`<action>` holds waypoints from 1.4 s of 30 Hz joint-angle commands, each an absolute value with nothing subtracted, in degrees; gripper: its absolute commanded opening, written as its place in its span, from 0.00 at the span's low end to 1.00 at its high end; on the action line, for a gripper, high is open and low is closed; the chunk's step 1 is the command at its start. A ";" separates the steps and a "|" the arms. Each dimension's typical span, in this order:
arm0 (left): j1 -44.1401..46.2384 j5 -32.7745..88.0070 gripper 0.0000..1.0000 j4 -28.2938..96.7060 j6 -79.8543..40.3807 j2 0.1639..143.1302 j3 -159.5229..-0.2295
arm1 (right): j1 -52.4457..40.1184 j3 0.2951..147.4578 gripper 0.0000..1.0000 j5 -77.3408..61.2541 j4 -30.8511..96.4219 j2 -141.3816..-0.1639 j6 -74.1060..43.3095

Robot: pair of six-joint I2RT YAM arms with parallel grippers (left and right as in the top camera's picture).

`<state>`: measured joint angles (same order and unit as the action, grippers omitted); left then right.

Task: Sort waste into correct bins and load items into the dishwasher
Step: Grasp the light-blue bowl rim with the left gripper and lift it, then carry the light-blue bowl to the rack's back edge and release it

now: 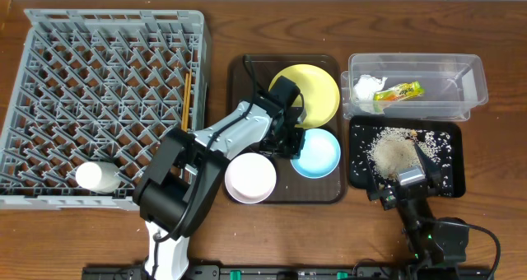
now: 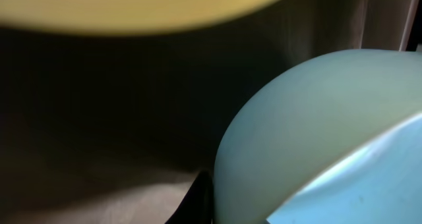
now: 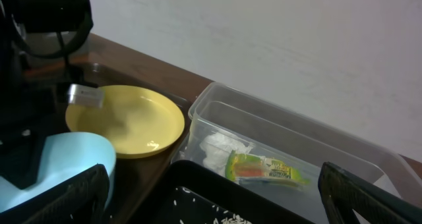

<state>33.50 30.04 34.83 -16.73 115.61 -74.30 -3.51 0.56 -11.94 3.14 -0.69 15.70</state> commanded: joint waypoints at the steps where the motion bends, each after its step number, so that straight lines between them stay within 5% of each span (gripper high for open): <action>1: 32.25 31.09 0.08 37.10 -16.75 110.83 -75.92 | -2.48 0.30 0.99 -12.05 3.05 -0.32 16.34; 6: 28.53 27.55 0.08 43.83 -13.47 99.53 -78.67 | -2.48 0.30 0.99 -12.05 3.05 -0.32 16.34; 15: 18.83 -31.42 0.08 54.78 -14.06 84.20 -78.87 | -2.48 0.30 0.99 -12.05 3.05 -0.32 16.34; 20: 14.59 -46.15 0.08 50.76 -14.06 85.54 -78.06 | -2.48 0.30 0.99 -12.05 3.05 -0.32 16.34; 32: 12.49 -59.48 0.08 24.51 3.18 98.89 -77.25 | -2.48 0.30 0.99 -12.05 3.05 -0.32 16.34; 42: 12.05 -67.33 0.08 14.66 6.68 108.33 -77.25 | -2.48 0.30 0.99 -12.05 3.05 -0.32 16.34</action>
